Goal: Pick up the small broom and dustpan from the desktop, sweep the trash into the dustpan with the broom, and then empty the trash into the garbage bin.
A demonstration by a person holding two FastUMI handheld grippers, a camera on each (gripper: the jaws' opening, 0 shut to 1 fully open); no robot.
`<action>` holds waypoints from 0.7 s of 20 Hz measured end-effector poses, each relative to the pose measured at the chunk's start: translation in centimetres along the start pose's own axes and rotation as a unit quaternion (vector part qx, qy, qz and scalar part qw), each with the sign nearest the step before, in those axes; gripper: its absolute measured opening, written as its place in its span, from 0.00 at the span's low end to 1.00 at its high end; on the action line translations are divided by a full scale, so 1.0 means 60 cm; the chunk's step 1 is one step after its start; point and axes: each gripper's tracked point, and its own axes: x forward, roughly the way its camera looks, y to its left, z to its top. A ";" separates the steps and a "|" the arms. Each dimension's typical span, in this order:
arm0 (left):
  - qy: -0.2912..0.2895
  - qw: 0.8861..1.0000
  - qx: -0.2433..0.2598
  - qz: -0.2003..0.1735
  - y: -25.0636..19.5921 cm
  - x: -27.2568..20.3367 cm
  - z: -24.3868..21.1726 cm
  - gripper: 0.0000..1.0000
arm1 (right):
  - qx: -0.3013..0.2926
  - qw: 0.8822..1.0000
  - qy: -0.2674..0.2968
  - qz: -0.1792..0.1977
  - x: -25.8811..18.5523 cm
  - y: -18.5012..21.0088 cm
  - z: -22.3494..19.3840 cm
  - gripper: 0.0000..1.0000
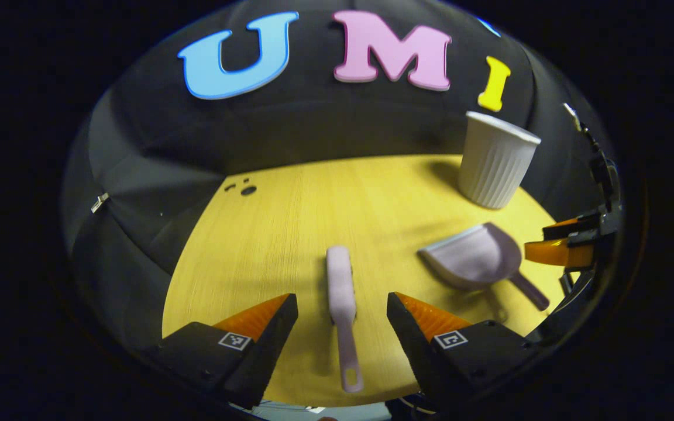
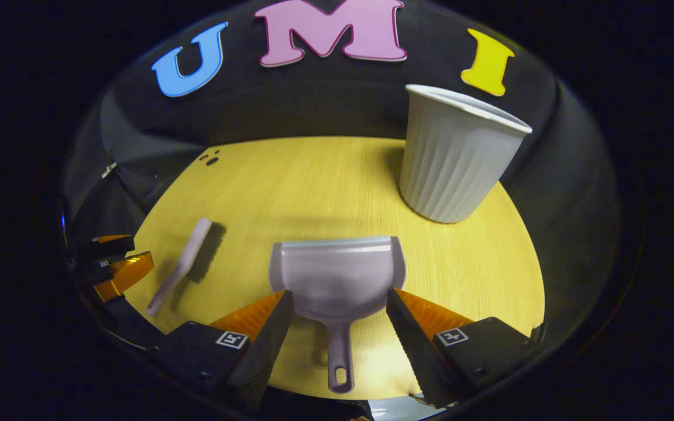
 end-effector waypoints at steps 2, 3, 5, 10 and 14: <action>-0.052 0.999 -0.010 -0.003 -0.003 -0.041 0.035 0.98 | 0.012 0.999 -0.039 0.004 -0.023 0.012 0.027 1.00; -0.074 0.997 -0.010 -0.002 -0.005 -0.064 0.053 0.98 | 0.011 0.998 -0.058 0.004 -0.039 0.018 0.041 1.00; -0.120 0.993 0.007 0.004 0.006 -0.109 0.089 0.98 | 0.001 0.995 -0.098 -0.006 -0.077 0.025 0.065 1.00; -0.198 0.980 0.024 0.000 0.008 -0.200 0.127 0.97 | -0.010 0.979 -0.201 -0.009 -0.206 0.062 0.120 0.99; -0.210 0.978 -0.008 0.000 -0.005 -0.234 0.116 0.97 | -0.016 0.972 -0.234 -0.019 -0.259 0.075 0.114 0.99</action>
